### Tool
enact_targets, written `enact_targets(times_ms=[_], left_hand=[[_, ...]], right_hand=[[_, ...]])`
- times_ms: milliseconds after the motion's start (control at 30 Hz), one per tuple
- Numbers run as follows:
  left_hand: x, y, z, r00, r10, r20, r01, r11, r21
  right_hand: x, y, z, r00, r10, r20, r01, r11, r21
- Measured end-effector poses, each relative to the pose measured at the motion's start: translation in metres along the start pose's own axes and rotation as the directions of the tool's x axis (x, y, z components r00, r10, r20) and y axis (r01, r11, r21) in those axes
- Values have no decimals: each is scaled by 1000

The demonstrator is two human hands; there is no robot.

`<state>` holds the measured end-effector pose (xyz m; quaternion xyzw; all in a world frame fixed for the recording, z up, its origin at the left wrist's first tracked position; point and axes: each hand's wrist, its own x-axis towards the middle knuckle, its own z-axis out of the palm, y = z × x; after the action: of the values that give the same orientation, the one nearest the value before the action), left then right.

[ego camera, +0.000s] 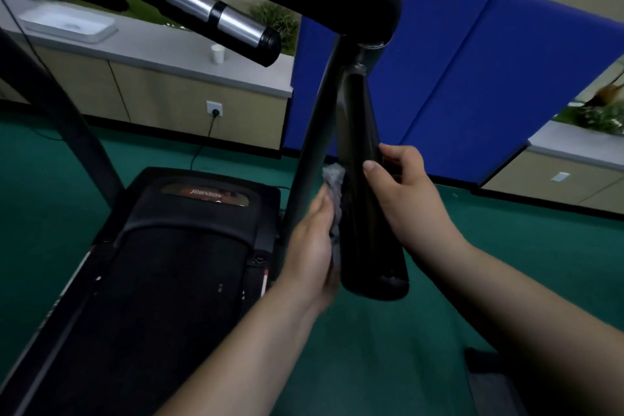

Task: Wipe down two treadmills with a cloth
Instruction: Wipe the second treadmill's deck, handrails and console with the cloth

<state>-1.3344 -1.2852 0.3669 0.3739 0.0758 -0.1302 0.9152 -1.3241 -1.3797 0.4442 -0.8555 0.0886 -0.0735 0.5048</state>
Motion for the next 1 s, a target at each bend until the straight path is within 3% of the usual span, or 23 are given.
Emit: enact_targets(times_ms=[100, 300, 367, 467, 533, 600, 700, 767, 933, 1000], left_hand=[[-46, -2, 6, 1000, -19, 2, 20, 999, -39], [-95, -6, 10, 990, -18, -140, 14, 1000, -26], [-112, -2, 11, 985, 38, -168, -31, 998, 46], [-136, 5, 15, 949, 246, -196, -200, 953, 228], [-143, 6, 23, 881, 453, -138, -371, 842, 391], [-136, 5, 32, 787, 616, -26, -481, 639, 600], [-112, -3, 36, 696, 683, 221, -487, 224, 844], [-102, -13, 31, 645, 710, 283, -463, 69, 884], [-112, -49, 14, 482, 810, 335, -492, -66, 868], [-115, -55, 16, 496, 821, 284, -480, -14, 877]], right_hand=[[-1, 2, 0, 1000, -8, -13, 8, 1000, 27], [1, 6, 1, 999, -35, -8, 36, 998, 51], [2, 8, 0, 999, -33, 8, 32, 997, 72], [2, 9, -2, 999, -36, 38, 33, 997, 77], [4, 9, -3, 998, -36, 53, 31, 997, 77], [6, 10, -3, 997, -38, 67, 32, 996, 80], [9, 11, -5, 995, -22, 98, 12, 995, 95], [10, 13, -9, 991, -22, 128, 8, 994, 107], [11, 16, -12, 986, -57, 155, 38, 992, 120], [12, 17, -10, 987, -66, 145, 48, 991, 127]])
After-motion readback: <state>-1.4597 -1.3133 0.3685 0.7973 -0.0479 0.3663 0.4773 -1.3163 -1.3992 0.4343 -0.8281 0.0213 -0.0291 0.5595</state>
